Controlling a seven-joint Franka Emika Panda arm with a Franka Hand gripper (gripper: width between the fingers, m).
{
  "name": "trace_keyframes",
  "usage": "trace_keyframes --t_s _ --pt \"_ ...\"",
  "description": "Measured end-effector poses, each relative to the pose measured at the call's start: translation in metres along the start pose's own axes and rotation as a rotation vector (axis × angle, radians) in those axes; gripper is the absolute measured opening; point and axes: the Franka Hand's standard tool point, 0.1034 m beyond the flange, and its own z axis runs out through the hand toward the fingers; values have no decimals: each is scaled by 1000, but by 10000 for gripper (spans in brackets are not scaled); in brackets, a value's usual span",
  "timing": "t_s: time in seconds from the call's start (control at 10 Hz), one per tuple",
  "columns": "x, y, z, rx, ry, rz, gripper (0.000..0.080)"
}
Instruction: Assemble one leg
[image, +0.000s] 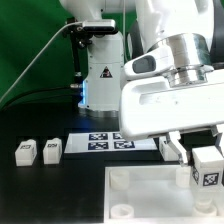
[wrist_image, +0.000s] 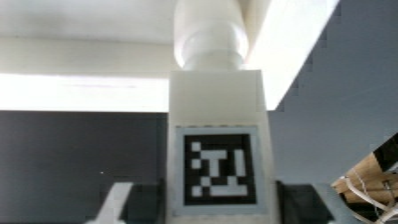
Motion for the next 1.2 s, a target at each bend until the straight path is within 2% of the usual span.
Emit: trace_keyframes --t_s 0.5,1.2 --pt "-8 0 5 -3 18 -5 293" --pt "-4 0 8 -1 8 -11 294"
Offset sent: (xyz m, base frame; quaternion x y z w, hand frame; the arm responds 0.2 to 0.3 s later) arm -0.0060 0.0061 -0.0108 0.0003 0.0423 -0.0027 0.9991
